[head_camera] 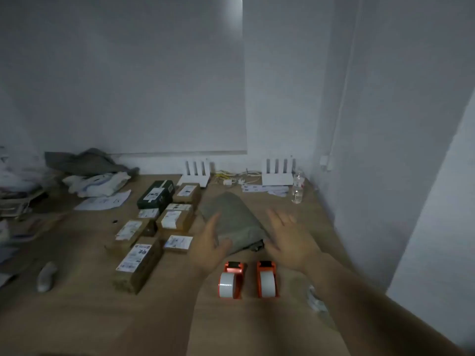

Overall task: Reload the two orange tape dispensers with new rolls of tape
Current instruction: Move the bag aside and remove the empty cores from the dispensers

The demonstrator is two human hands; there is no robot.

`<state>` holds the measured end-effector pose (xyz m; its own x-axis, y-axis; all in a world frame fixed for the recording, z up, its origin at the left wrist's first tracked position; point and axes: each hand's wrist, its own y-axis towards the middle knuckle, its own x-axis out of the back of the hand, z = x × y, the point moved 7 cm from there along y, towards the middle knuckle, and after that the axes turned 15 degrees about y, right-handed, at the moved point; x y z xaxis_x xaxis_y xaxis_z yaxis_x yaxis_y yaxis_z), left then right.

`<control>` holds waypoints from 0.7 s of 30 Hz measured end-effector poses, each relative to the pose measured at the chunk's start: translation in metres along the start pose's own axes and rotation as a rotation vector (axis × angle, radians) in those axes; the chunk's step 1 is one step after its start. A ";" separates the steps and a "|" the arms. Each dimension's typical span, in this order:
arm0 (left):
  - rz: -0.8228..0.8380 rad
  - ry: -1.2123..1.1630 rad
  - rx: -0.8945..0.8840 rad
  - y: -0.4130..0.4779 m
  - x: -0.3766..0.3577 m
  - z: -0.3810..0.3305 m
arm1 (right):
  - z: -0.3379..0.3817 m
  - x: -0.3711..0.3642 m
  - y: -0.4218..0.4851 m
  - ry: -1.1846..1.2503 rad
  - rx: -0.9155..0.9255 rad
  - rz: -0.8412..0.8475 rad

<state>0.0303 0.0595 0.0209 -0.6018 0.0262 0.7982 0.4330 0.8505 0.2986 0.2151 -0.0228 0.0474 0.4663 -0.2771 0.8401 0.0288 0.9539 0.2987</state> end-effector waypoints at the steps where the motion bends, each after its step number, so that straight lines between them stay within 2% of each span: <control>1: 0.011 -0.012 0.047 0.003 -0.010 0.008 | -0.009 -0.009 0.002 0.021 -0.026 0.014; 6: 0.101 -0.148 0.226 0.008 -0.057 0.045 | -0.044 -0.069 0.014 0.079 -0.096 0.065; 11: 0.309 -0.119 0.398 0.012 -0.107 0.101 | -0.060 -0.140 0.025 0.148 -0.171 0.129; 16: 0.422 -0.144 0.418 0.007 -0.146 0.151 | -0.065 -0.212 0.027 0.212 -0.263 0.220; 21: 0.499 -0.166 0.468 0.003 -0.187 0.207 | -0.079 -0.278 0.022 0.283 -0.459 0.297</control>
<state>0.0053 0.1654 -0.2356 -0.5172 0.5199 0.6799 0.3718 0.8520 -0.3687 0.1560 0.0844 -0.2157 0.7275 -0.0110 0.6860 0.2100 0.9554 -0.2074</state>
